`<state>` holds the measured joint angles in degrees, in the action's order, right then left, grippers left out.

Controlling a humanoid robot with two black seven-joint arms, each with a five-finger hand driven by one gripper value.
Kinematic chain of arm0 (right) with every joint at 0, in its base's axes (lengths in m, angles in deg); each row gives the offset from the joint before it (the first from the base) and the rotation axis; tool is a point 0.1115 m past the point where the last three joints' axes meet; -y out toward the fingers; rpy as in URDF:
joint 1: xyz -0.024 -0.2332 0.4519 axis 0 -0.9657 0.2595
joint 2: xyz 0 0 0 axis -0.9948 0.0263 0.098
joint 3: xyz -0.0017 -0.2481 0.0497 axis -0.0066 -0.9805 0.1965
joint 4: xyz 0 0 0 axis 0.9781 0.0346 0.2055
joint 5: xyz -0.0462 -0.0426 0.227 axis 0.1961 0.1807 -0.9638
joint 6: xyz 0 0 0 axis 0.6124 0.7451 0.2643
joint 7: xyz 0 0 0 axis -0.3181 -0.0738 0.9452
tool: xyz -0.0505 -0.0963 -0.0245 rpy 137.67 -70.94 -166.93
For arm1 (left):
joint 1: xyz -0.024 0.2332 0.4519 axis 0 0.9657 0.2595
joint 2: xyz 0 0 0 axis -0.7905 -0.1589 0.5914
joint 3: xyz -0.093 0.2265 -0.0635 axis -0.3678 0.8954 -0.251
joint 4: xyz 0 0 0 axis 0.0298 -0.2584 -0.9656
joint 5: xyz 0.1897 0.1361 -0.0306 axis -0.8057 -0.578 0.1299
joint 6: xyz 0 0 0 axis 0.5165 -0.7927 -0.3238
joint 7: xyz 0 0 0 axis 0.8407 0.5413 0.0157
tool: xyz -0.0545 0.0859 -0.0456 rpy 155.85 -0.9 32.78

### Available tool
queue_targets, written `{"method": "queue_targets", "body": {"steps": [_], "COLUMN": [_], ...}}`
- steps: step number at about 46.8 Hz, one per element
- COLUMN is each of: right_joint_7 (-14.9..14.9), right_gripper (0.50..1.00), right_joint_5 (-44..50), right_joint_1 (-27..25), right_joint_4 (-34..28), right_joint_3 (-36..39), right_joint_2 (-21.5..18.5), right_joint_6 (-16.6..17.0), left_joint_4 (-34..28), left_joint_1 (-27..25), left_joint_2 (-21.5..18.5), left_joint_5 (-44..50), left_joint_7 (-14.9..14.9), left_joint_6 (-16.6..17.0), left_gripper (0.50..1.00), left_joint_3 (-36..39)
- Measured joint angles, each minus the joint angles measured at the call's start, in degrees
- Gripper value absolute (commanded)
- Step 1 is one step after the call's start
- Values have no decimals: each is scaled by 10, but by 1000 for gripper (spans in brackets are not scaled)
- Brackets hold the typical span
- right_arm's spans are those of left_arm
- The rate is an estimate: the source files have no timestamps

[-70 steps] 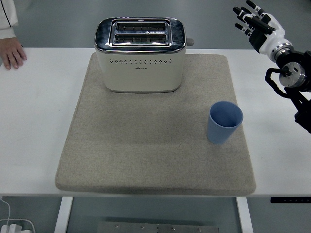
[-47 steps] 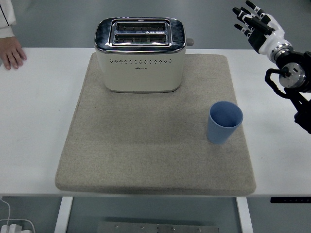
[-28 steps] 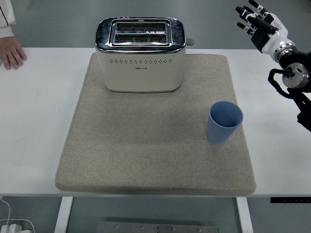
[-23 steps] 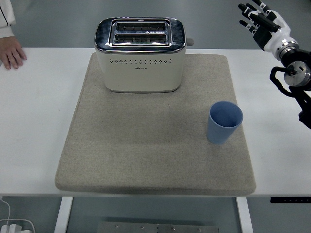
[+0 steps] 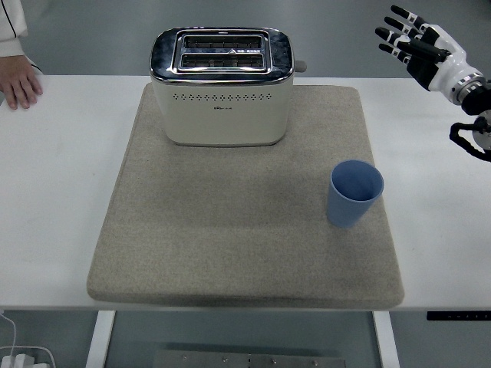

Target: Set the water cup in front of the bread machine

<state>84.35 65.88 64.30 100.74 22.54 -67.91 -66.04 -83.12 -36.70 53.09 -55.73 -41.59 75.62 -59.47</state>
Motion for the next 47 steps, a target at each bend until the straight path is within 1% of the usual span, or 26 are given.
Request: {"method": "queue_targets", "body": {"steps": [5, 8, 11, 17, 23, 25, 30, 33, 35, 37, 41, 47], "right_joint_7": [-1, -2, -2, 0, 2, 9, 36, 57, 75, 94, 136, 192], "right_gripper": [928, 928, 928, 928, 928, 928, 928, 928, 928, 926, 928, 928], "right_joint_5": [4, 12, 28, 59, 96, 112, 150, 165, 170, 173, 182, 194], "right_joint_1": [-4, -4, -3, -1, -1, -3, -11, -17, -21, -23, -32, -54], "right_joint_4": [0, 0, 0, -1, -1, -1, -1, -1, -1, 0, 0, 1], "right_joint_3": [-2, -12, -32, -65, -84, -86, -87, -87, -87, -87, -87, -87], "right_joint_2": [15, 35, 57, 91, 96, 99, 110, 122, 135, 147, 167, 185], "right_joint_6": [43, 69, 88, 114, 137, 140, 150, 169, 188, 200, 204, 204], "left_joint_4": [0, 0, 0, 0, 0, 0, 0, 0, 0, 0, 0, 0], "left_joint_1": [0, 0, 0, 0, 0, 0, 0, 0, 0, 0, 0, 0], "left_joint_2": [0, 0, 0, 0, 0, 0, 0, 0, 0, 0, 0, 0], "left_joint_5": [0, 0, 0, 0, 0, 0, 0, 0, 0, 0, 0, 0], "left_joint_7": [0, 0, 0, 0, 0, 0, 0, 0, 0, 0, 0, 0], "left_joint_6": [0, 0, 0, 0, 0, 0, 0, 0, 0, 0, 0, 0], "left_gripper": [1000, 1000, 1000, 1000, 1000, 1000, 1000, 1000, 1000, 1000, 1000, 1000], "left_joint_3": [0, 0, 0, 0, 0, 0, 0, 0, 0, 0, 0, 0]}}
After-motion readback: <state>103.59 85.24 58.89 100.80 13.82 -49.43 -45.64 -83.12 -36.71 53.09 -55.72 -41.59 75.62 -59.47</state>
